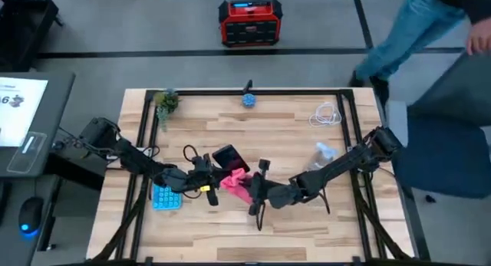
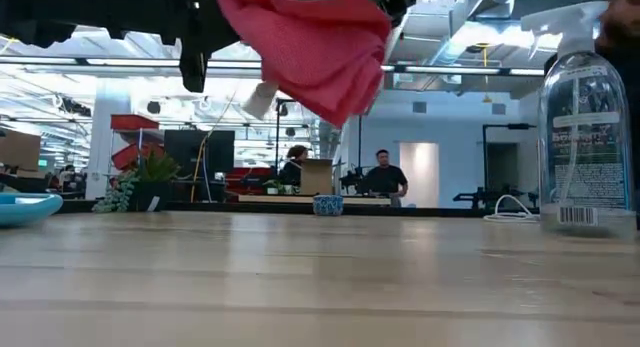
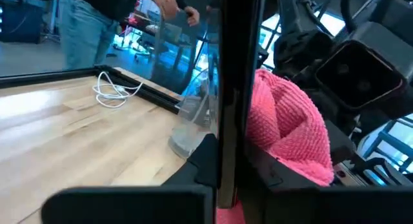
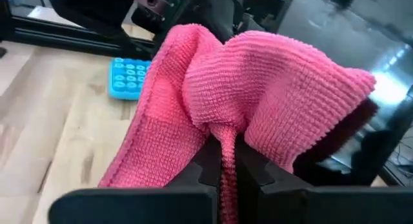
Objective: Apply microfiber cloth
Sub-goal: Wipe the front of the black cellphone using the pink microfiber cloth
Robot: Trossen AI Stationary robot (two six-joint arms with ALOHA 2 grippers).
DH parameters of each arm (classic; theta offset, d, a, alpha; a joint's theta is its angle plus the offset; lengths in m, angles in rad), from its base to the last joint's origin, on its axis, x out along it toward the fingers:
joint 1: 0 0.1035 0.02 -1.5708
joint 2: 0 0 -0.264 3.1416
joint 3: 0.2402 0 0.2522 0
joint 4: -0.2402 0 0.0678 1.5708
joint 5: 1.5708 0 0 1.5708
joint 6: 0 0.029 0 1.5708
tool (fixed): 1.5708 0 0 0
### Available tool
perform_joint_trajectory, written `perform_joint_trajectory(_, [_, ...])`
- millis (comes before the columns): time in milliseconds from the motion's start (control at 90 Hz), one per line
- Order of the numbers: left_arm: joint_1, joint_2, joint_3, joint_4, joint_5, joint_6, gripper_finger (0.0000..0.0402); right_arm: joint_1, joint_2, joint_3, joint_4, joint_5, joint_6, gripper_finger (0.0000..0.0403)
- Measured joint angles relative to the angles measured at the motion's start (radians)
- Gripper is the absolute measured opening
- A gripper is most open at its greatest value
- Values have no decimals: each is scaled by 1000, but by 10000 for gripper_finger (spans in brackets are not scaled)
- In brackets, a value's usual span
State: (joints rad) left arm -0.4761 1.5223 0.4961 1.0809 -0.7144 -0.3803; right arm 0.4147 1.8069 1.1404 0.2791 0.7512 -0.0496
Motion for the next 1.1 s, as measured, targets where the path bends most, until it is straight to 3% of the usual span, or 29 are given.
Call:
perform_joint_trajectory(244, [-13,0,0,7,-36,13,9,43,0,0,-30,411,14,0])
perform_joint_trajectory(400, [-23,0,1,15,45,18,9,79,-6,0,-36,609,-16,0])
perform_joint_trajectory(478, [-24,0,1,23,35,22,9,85,-6,0,-34,598,-53,0])
perform_joint_trajectory(611, [-26,0,0,31,13,36,9,100,-6,0,-37,489,-62,0])
perform_joint_trajectory(767, [-27,0,0,23,0,39,9,133,-11,8,-43,567,-157,0])
perform_joint_trajectory(911, [-29,0,0,25,-37,44,9,189,-15,45,-38,553,-253,0])
perform_joint_trajectory(978, [-28,0,0,26,-55,44,9,213,-15,56,-40,504,-278,0])
perform_joint_trajectory(1100, [-28,0,0,33,-72,44,9,230,-15,66,-41,308,-261,0])
